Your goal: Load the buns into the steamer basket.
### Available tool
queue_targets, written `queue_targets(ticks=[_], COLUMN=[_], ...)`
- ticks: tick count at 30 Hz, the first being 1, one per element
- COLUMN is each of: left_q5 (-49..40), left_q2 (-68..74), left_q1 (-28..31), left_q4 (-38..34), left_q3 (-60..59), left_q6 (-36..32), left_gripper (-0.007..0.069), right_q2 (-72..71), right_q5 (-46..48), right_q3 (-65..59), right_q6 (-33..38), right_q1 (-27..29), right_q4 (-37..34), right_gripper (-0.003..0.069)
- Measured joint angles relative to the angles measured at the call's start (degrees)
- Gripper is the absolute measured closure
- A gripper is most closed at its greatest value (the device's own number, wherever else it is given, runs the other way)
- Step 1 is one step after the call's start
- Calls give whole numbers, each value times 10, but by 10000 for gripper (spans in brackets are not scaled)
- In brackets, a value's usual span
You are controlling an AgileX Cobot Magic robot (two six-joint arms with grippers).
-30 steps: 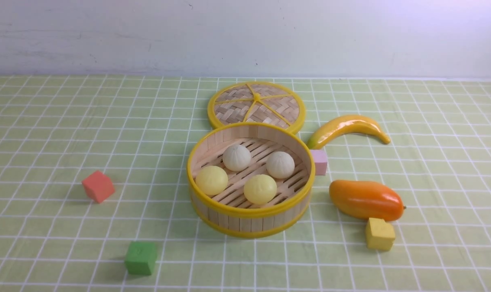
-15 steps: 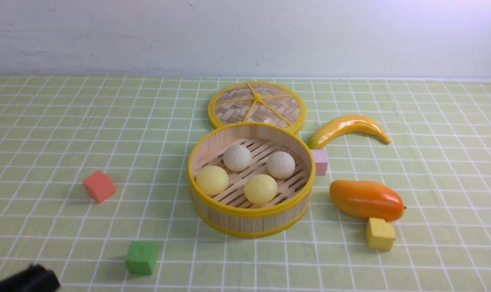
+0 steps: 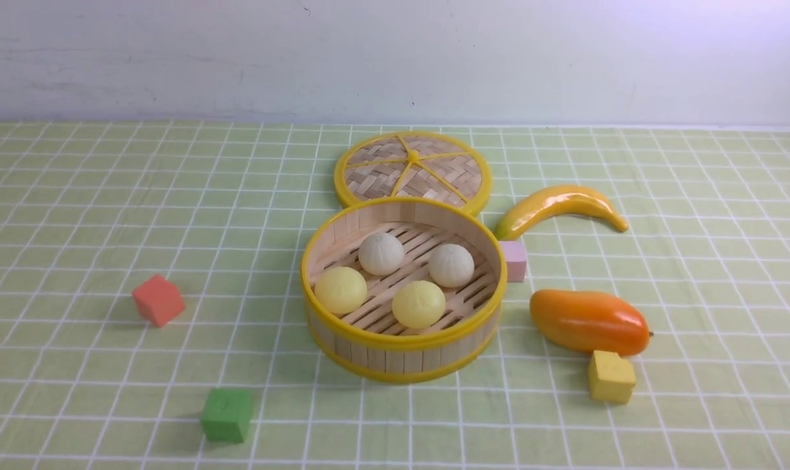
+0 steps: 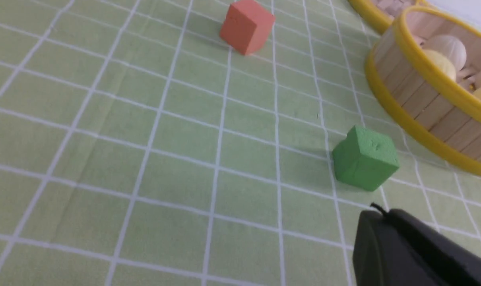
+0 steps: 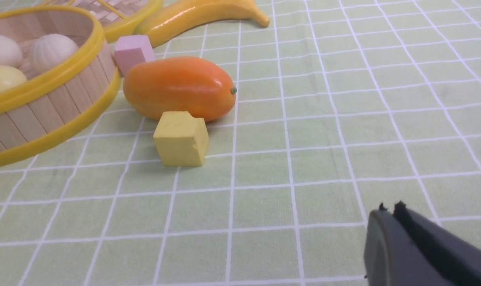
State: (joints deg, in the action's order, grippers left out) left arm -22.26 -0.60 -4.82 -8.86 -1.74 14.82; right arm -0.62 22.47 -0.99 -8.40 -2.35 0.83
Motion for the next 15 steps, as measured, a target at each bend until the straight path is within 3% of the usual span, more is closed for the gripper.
queue_targets(ticks=[15], left_q5=[0], left_q2=[0], left_q1=[0], left_q4=[-4], left_q3=[0], left_q6=[1], left_gripper=[638], right_q2=[0], right_q5=[0], right_q3=[0], right_q6=[0], right_q1=[0], right_q4=[0], right_gripper=[626])
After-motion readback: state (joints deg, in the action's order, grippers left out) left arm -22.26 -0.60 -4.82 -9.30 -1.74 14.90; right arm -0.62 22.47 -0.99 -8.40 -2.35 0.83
